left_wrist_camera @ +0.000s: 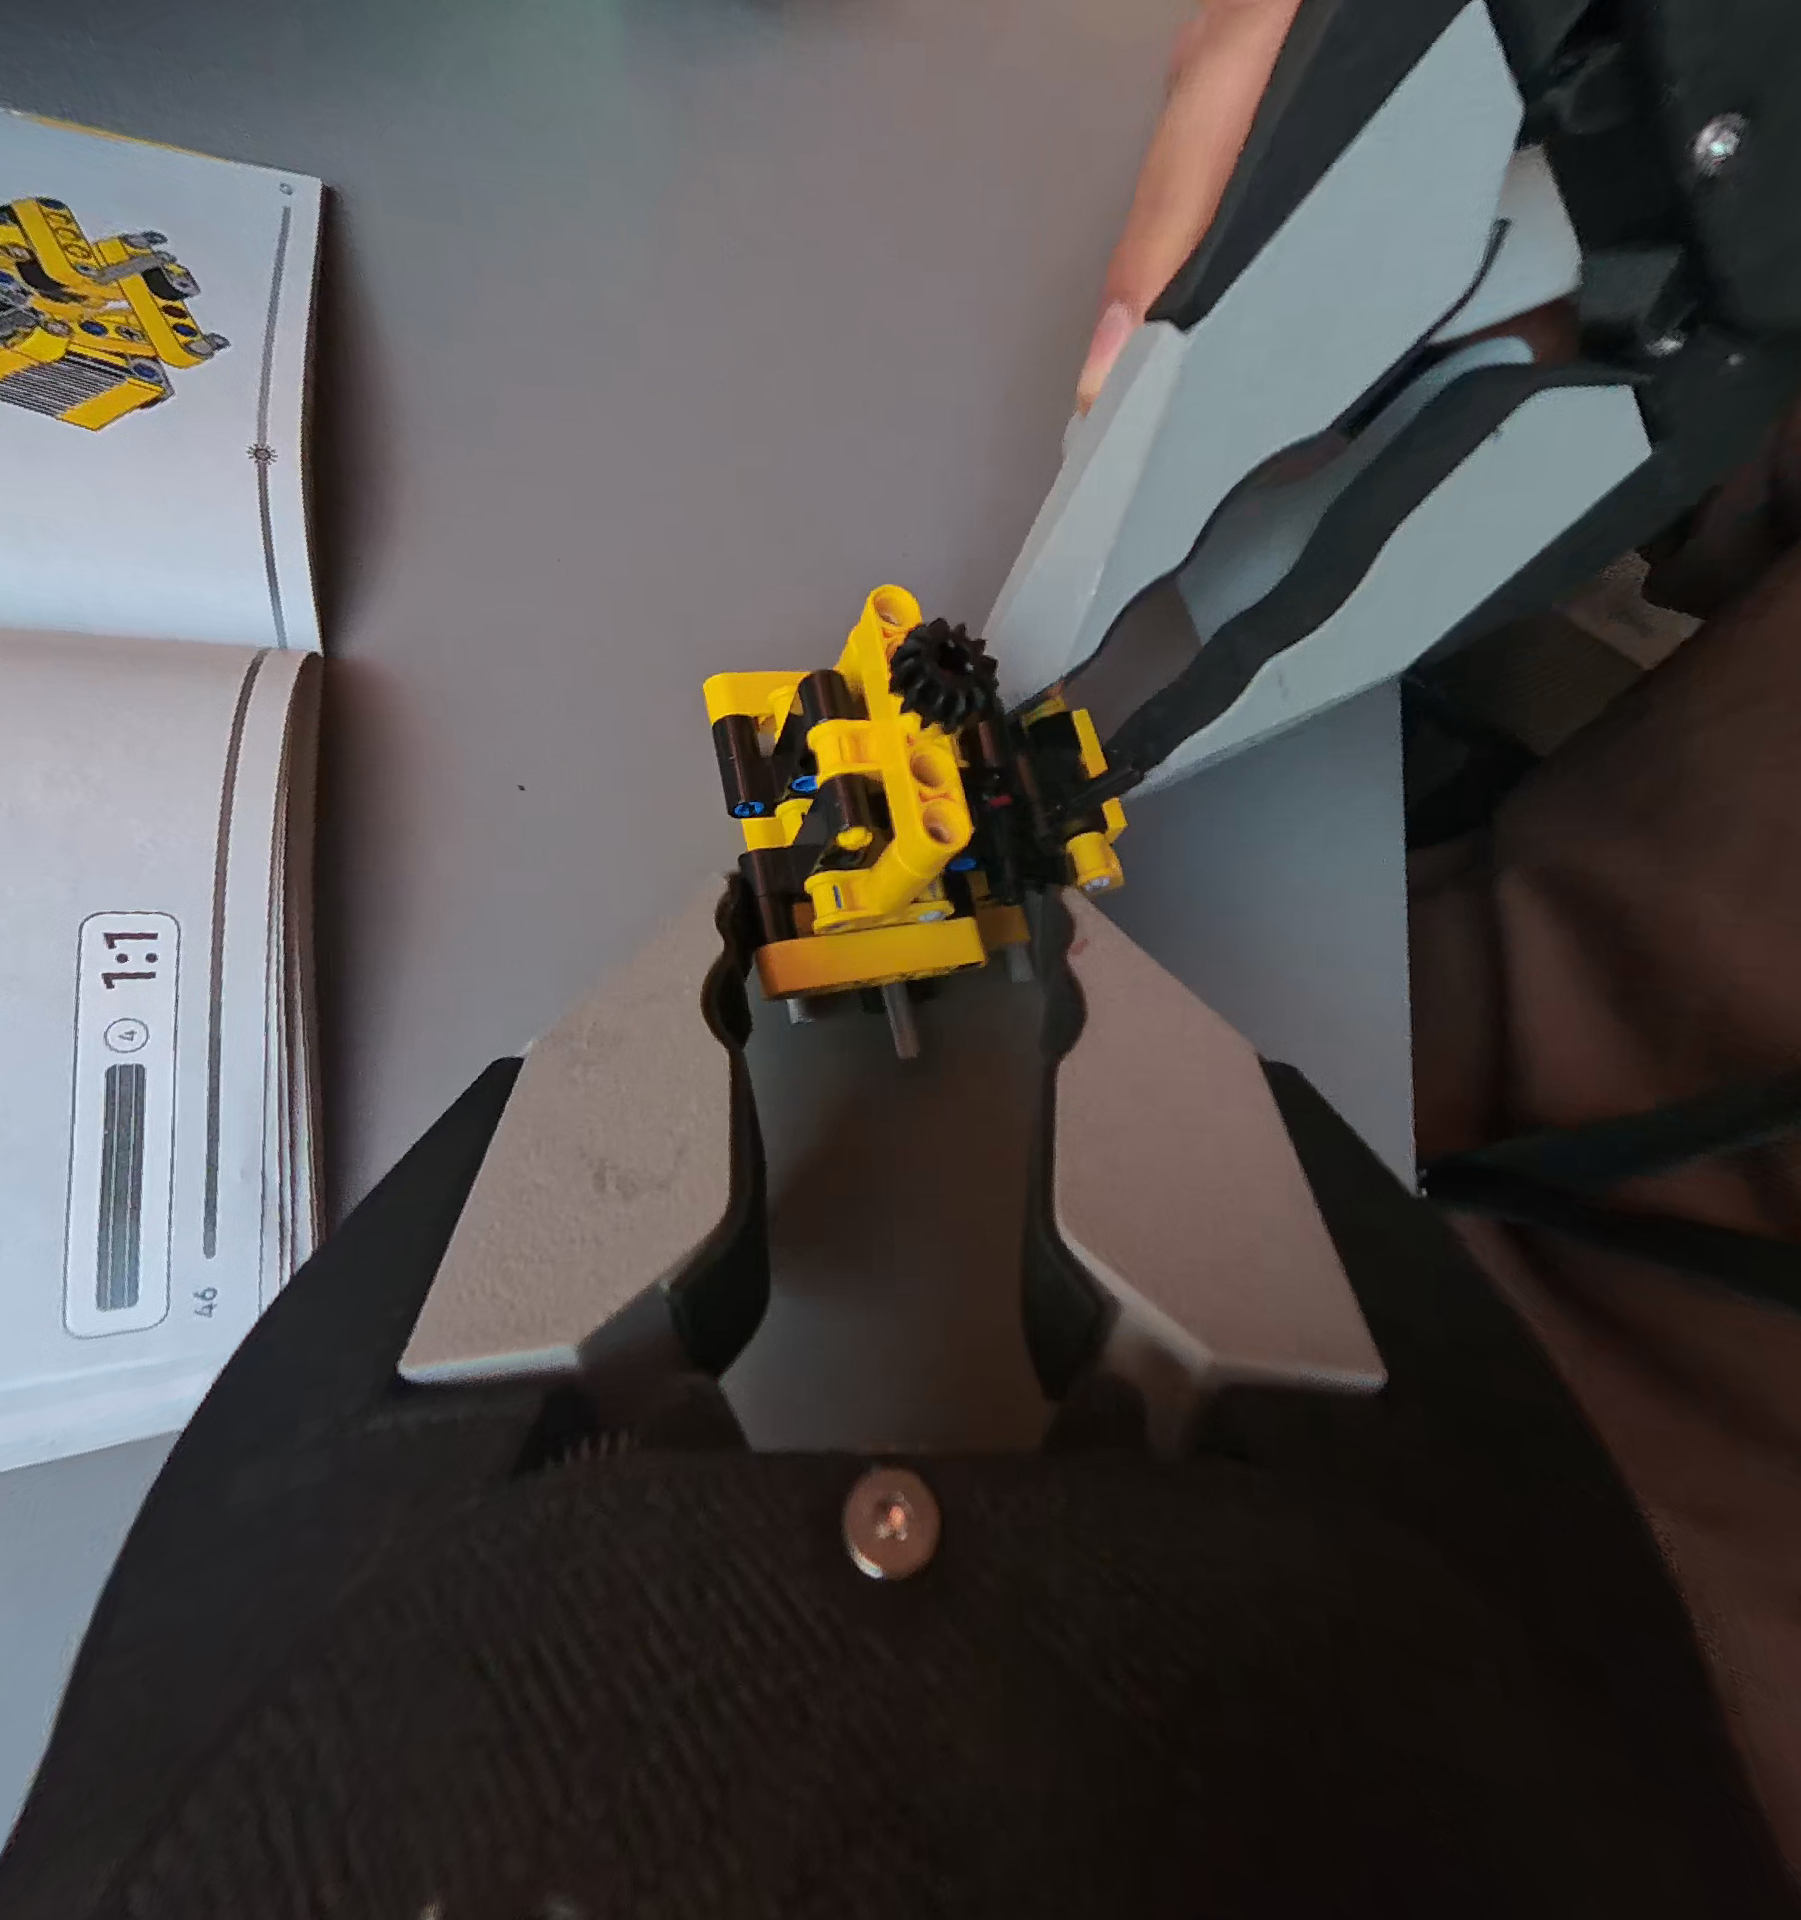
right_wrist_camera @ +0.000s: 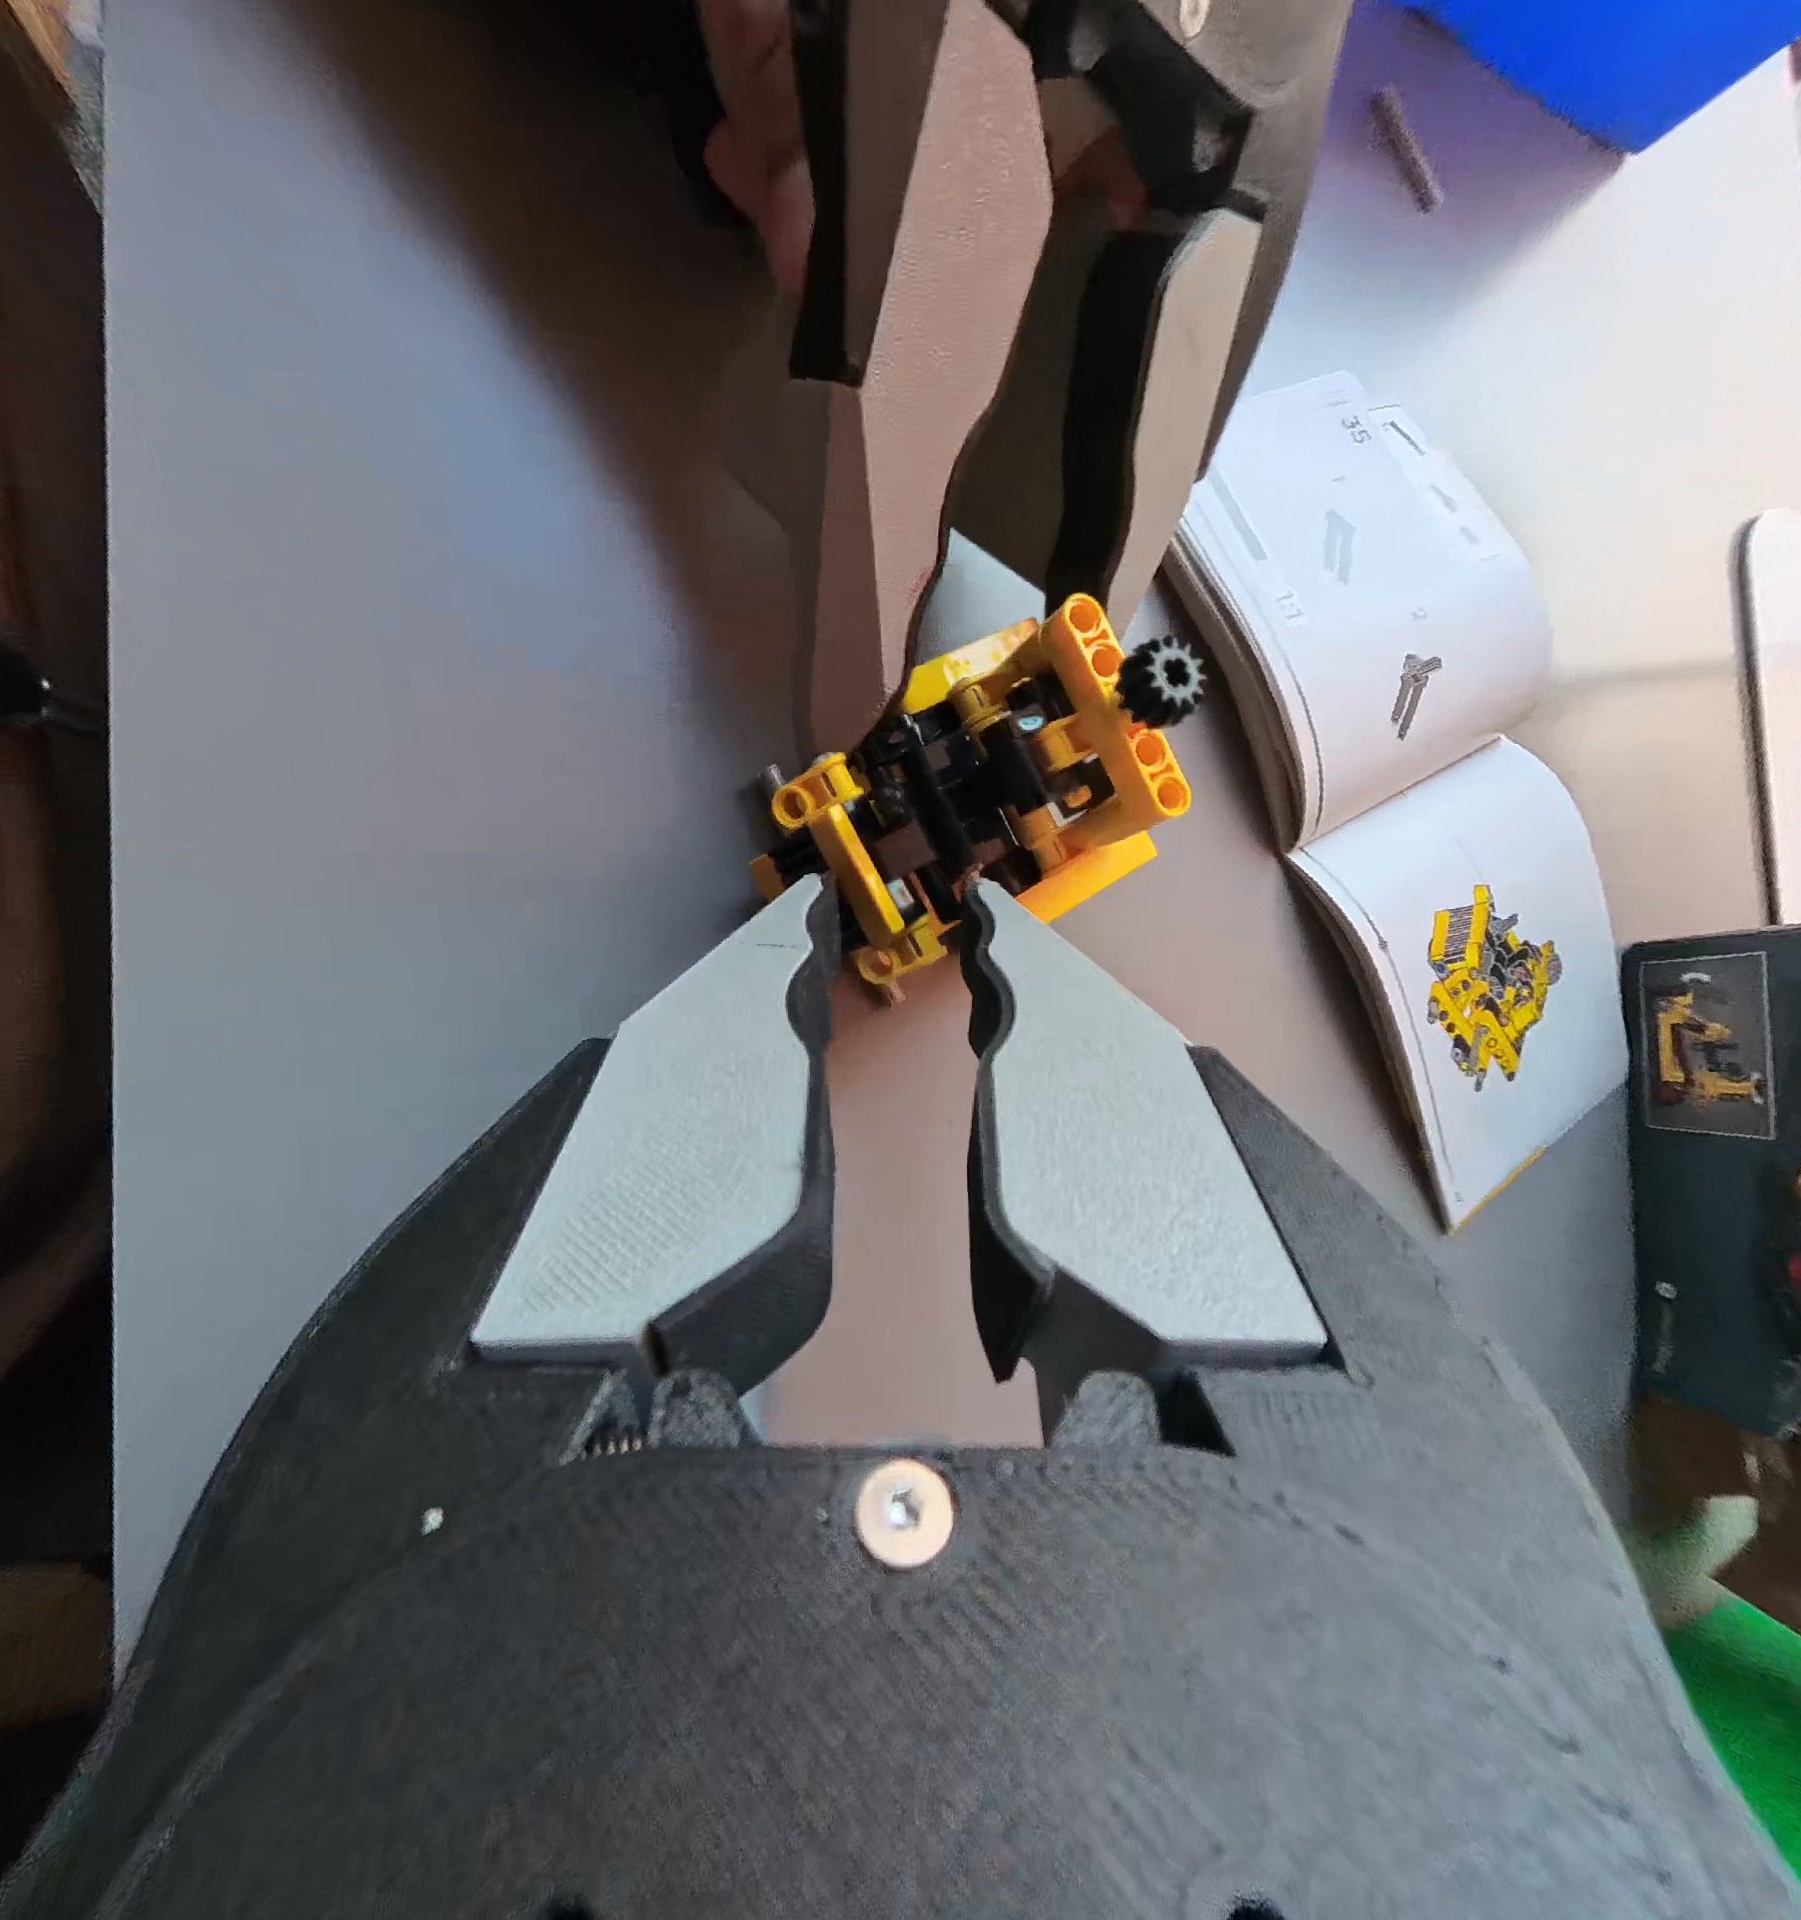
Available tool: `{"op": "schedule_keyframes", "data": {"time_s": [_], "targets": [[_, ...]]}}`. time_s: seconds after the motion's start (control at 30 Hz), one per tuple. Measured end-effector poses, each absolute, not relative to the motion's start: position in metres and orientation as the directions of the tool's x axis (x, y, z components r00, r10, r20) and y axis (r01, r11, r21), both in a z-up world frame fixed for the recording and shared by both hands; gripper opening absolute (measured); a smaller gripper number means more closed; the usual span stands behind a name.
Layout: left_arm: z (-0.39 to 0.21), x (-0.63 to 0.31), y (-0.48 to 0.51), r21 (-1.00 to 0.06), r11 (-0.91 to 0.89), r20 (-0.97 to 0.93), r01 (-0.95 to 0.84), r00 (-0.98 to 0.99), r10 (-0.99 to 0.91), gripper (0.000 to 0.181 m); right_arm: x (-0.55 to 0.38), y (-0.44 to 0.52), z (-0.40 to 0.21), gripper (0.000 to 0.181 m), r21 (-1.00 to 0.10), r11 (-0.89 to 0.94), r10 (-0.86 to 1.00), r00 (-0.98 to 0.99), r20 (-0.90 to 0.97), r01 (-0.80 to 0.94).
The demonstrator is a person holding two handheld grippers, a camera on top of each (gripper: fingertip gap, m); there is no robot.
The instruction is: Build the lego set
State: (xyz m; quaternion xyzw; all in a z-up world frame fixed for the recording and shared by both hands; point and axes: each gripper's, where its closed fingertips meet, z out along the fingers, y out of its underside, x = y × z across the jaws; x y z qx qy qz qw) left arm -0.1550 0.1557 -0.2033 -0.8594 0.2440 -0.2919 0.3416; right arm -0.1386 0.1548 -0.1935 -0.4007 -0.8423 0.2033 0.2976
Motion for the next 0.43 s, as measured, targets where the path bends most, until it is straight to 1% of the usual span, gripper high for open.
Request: {"op": "schedule_keyframes", "data": {"time_s": [0.07, 0.13, 0.2, 0.23, 0.27, 0.43], "targets": [[-0.2039, -0.1544, 0.1536, -0.724, -0.653, 0.357, -0.221, 0.691, -0.629, 0.051, -0.1379, 0.1534, -0.1925, 0.021, -0.64, 0.558, 0.815, -0.497, 0.3, 0.528], [-0.2044, -0.1547, 0.1518, -0.716, -0.659, 0.375, -0.232, 0.668, -0.643, 0.048, -0.1372, 0.1536, -0.1917, 0.027, -0.691, 0.501, 0.841, -0.483, 0.244, 0.521], [-0.2035, -0.1547, 0.1503, -0.714, -0.663, 0.396, -0.226, 0.651, -0.648, 0.044, -0.1349, 0.154, -0.1908, 0.03, -0.733, 0.444, 0.857, -0.482, 0.181, 0.515], [-0.2028, -0.1554, 0.1504, -0.717, -0.66, 0.395, -0.224, 0.65, -0.649, 0.043, -0.1337, 0.1532, -0.1892, 0.04, -0.758, 0.414, 0.863, -0.482, 0.151, 0.504], [-0.2023, -0.1563, 0.1511, -0.722, -0.655, 0.387, -0.223, 0.654, -0.65, 0.042, -0.1327, 0.1535, -0.1876, 0.043, -0.779, 0.383, 0.87, -0.477, 0.124, 0.496], [-0.2026, -0.1592, 0.1543, -0.737, -0.634, 0.338, -0.237, 0.683, -0.648, 0.041, -0.1305, 0.1605, -0.1853, 0.044, -0.841, 0.278, 0.892, -0.449, 0.047, 0.464]]}}
